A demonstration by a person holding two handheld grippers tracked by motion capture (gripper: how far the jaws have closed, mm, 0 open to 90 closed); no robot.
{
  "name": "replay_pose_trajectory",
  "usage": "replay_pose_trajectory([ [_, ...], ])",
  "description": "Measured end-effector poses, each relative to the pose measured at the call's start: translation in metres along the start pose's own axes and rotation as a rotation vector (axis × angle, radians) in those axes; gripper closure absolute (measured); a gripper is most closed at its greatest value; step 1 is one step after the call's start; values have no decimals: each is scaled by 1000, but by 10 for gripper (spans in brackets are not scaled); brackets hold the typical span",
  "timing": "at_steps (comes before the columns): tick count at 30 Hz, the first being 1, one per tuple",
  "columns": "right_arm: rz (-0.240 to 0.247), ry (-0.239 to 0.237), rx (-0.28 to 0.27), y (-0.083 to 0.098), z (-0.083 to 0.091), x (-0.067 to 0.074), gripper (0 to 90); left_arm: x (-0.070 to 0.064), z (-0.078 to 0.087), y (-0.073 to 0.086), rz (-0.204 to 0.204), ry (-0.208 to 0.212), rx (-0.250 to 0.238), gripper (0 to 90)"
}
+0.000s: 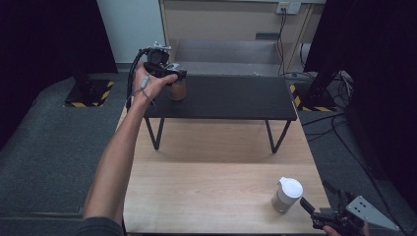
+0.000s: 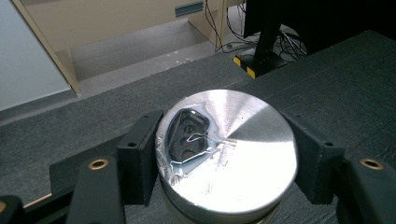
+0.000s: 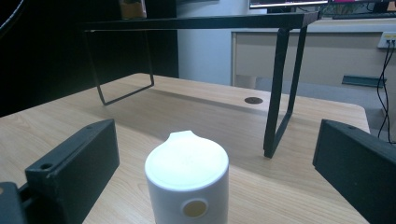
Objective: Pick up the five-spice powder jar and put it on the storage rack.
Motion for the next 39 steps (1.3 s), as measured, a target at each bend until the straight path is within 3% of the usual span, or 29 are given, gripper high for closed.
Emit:
replay_pose_trajectory([
  [7,0,-2,0,0,0,0,8,0,-1,4,-4,-2,-14,325],
  [8,1,-1,1,0,-1,0,8,-2,-1,4,-17,-23,-15,263],
  [10,1,2,1,0,0,1,8,3,-1,6,35,-14,-24,126],
  [11,-1,1,-1,0,0,1,8,5,1,8,61,-3,-50,99],
  [14,-1,3,-2,0,0,0,8,7,7,8,73,4,-88,85],
  [20,-3,0,-1,0,0,1,8,4,24,-1,48,-2,-133,78],
  [26,-1,0,-1,0,0,1,8,3,41,0,37,56,-204,55],
  [28,-1,2,1,-1,0,1,8,-1,47,-3,23,49,-214,53],
  [39,0,-3,1,-1,0,1,8,-6,80,-18,4,94,-270,49],
])
Point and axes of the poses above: each handheld gripper's, and its own axes: z roughly backward along the jaws, y roughly out of its underside, x roughly to its left, the point moved 1 cm from there along -z, roughly forward along the jaws, and after that the axes turned 7 degrees about z, right-handed, at the moved point
